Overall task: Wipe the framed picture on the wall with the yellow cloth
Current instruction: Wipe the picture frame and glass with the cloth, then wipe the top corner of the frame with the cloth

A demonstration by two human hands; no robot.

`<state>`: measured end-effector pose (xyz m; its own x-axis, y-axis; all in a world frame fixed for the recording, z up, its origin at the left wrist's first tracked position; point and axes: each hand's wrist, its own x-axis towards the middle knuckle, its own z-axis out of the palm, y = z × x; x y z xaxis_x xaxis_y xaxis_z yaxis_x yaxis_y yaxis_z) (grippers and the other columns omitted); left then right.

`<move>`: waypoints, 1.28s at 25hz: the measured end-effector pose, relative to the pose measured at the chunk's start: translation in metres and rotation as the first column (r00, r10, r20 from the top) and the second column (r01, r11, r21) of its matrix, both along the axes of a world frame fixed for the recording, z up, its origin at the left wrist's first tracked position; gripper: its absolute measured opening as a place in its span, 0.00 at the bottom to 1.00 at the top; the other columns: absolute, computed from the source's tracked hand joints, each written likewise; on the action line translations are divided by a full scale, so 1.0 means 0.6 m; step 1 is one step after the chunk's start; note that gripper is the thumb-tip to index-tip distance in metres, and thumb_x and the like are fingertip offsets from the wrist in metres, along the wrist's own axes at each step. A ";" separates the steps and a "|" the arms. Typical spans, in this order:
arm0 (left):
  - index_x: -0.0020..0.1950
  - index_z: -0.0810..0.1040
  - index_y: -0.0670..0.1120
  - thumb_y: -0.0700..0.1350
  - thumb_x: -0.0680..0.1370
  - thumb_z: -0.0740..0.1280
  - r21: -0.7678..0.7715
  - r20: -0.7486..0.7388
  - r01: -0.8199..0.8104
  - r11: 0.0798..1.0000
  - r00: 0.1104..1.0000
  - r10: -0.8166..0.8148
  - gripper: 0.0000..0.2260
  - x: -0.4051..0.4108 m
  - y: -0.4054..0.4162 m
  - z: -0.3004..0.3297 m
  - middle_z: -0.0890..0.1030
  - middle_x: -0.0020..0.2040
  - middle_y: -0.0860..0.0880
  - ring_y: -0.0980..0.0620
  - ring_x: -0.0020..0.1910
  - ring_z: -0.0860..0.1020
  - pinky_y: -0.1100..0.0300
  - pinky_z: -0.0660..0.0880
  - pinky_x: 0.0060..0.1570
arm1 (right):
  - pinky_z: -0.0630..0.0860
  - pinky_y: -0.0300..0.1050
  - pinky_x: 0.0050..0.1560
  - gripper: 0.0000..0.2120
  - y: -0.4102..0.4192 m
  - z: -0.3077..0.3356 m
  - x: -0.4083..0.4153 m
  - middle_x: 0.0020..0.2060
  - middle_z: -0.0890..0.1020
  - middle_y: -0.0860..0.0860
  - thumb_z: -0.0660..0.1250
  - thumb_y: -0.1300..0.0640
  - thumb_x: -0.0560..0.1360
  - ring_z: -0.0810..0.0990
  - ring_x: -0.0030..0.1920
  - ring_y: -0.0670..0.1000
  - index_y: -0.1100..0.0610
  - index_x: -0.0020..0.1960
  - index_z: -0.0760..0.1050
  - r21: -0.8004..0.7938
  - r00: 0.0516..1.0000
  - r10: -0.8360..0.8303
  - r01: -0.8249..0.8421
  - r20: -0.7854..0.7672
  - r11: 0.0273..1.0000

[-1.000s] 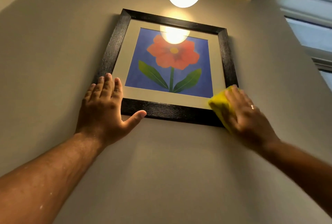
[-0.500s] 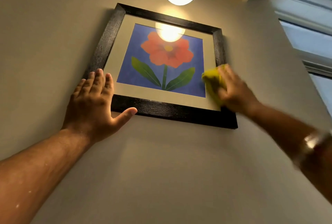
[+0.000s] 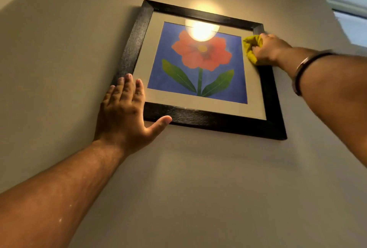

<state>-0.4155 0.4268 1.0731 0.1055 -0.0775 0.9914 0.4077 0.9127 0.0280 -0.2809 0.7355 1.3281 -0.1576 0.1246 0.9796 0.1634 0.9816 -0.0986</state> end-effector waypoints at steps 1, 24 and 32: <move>0.78 0.53 0.40 0.77 0.68 0.47 -0.006 0.003 -0.002 1.000 1.000 0.002 0.51 0.000 0.001 0.000 0.54 0.79 0.37 0.39 0.78 0.54 0.45 0.52 0.77 | 0.64 0.60 0.71 0.31 -0.005 -0.014 -0.005 0.74 0.61 0.61 0.57 0.45 0.77 0.64 0.71 0.66 0.57 0.75 0.55 -0.014 1.000 -0.016 0.016 -0.007 1.000; 0.78 0.57 0.46 0.73 0.69 0.62 -0.695 0.283 0.230 0.681 0.958 -0.036 0.46 0.155 -0.049 -0.139 0.61 0.77 0.50 0.52 0.77 0.59 0.56 0.55 0.76 | 0.77 0.47 0.38 0.16 -0.144 -0.502 0.061 0.44 0.78 0.49 0.70 0.55 0.65 0.76 0.41 0.52 0.51 0.52 0.75 0.289 0.716 0.326 -0.592 0.617 0.752; 0.48 0.84 0.46 0.51 0.75 0.71 0.015 0.832 0.491 0.871 0.477 -0.283 0.09 0.283 -0.187 -0.401 0.82 0.32 0.54 0.60 0.29 0.80 0.68 0.75 0.31 | 0.72 0.45 0.42 0.07 -0.340 -0.764 -0.001 0.44 0.77 0.50 0.64 0.58 0.75 0.76 0.44 0.52 0.55 0.52 0.76 -0.109 0.207 0.482 -0.829 0.851 0.549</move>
<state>-0.2457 0.3149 0.8322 -0.7106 0.3004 0.6363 0.6221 0.6907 0.3687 -0.2812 0.5318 0.8697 -0.6448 -0.6770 0.3549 -0.7287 0.6846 -0.0181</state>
